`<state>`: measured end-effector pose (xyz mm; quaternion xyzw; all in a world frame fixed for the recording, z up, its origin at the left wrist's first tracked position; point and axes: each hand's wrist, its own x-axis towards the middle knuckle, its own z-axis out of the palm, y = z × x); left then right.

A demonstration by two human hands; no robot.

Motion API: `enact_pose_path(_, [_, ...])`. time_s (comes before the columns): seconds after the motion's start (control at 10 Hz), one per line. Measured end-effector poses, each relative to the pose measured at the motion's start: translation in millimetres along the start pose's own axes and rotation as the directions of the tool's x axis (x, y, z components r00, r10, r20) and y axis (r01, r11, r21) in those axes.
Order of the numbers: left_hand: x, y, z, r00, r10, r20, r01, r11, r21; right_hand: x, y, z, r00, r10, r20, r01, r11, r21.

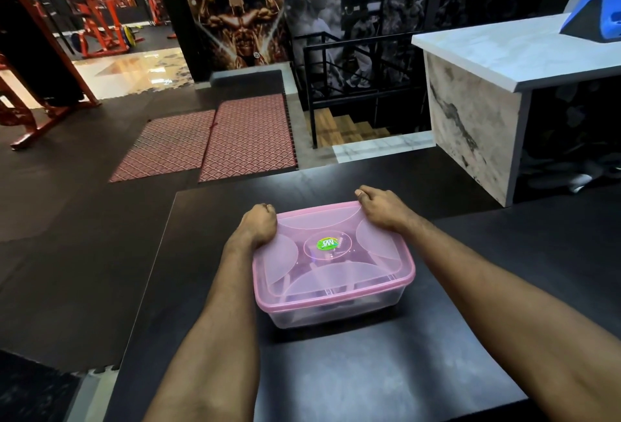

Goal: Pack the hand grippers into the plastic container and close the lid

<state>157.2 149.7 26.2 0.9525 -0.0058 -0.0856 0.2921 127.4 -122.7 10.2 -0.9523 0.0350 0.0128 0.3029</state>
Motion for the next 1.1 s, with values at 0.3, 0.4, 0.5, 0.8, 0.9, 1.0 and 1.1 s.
enact_pose_path(0.3, [-1,-4,3,1.0,0.015,-0.016,-0.014,1.0,0.014,-5,-5,-3,1.0,0.001,0.001,-0.001,1.0,-0.021])
enact_pose_path(0.4, [-2,-3,4,0.999,0.006,-0.033,-0.005,0.999,0.034,-5,-6,-3,1.0,-0.002,-0.004,0.002,0.999,-0.04])
enact_pose_path(0.5, [-6,-1,6,0.995,-0.029,-0.101,0.034,0.998,0.053,-7,-5,-1,1.0,0.013,-0.025,-0.014,1.0,-0.028])
enact_pose_path(0.8, [-39,7,0,0.906,0.011,-0.422,0.008,0.999,0.043,-27,-17,-5,0.899,0.06,-0.433,-0.088,0.995,-0.046])
enact_pose_path(0.9, [-48,6,-8,0.916,0.156,-0.369,-0.127,0.987,0.102,-32,-19,-10,0.901,0.075,-0.428,-0.087,0.996,-0.007])
enact_pose_path(1.0, [-52,-1,-14,0.935,0.24,-0.261,-0.204,0.966,0.156,-34,-21,-10,0.914,0.101,-0.394,-0.11,0.994,0.002])
enact_pose_path(1.1, [-50,-3,-31,0.925,0.289,-0.245,-0.258,0.954,0.15,-27,-29,-18,0.923,0.091,-0.373,-0.075,0.996,0.055])
